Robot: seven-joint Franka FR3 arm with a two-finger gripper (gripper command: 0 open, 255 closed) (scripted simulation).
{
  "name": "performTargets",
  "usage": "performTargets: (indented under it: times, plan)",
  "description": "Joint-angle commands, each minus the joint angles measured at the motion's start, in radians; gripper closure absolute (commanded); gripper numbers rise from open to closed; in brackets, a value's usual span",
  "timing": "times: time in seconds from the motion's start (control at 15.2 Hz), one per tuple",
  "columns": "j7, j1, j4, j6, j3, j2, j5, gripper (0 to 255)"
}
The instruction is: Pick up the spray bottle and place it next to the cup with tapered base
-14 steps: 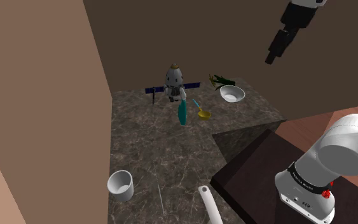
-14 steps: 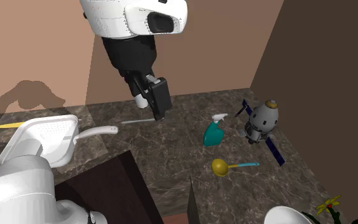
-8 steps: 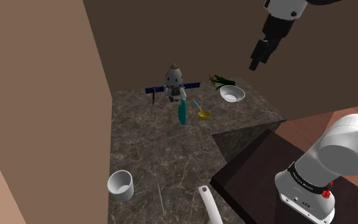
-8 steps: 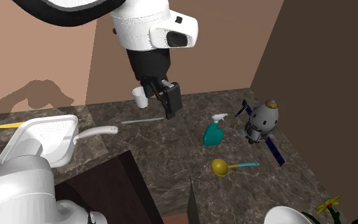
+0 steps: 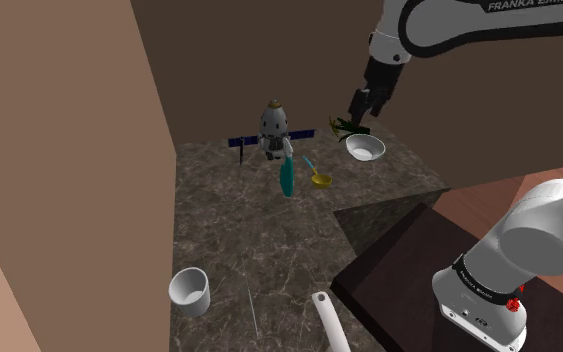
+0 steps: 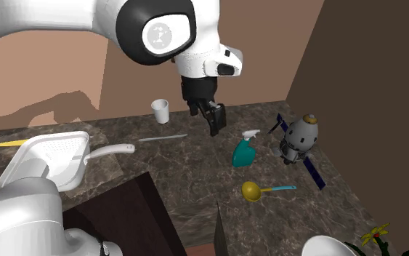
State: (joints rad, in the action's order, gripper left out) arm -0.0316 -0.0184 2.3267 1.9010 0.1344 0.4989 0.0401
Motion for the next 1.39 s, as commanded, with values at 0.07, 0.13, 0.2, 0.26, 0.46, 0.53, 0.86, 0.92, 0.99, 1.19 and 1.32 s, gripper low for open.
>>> performTargets:
  times: [0.07,0.13,0.2,0.26,0.46,0.53,0.86,0.92,0.99,1.19,1.32]
  plan:
    - [-0.046,-0.007,-0.020,0.082,0.028,-0.101,-0.014,0]
    - [-0.062,-0.009,-0.029,0.108,0.037,-0.136,-0.020,0]
    - [-0.079,-0.012,-0.039,0.132,0.046,-0.172,-0.028,0]
    - [-0.096,-0.014,-0.051,0.156,0.055,-0.208,-0.036,0]
    - [-0.152,-0.020,-0.095,0.219,0.077,-0.320,-0.070,0]
    - [-0.171,-0.022,-0.112,0.238,0.083,-0.359,-0.083,0]
    - [-0.271,-0.019,-0.220,0.312,0.100,-0.555,-0.162,0]
    - [-0.290,-0.016,-0.246,0.322,0.101,-0.594,-0.180,0]
    - [-0.310,-0.013,-0.273,0.331,0.100,-0.634,-0.197,0]
    - [-0.363,0.003,-0.364,0.350,0.091,-0.754,-0.245,0]
    - [-0.394,0.017,-0.431,0.357,0.081,-0.834,-0.273,0]
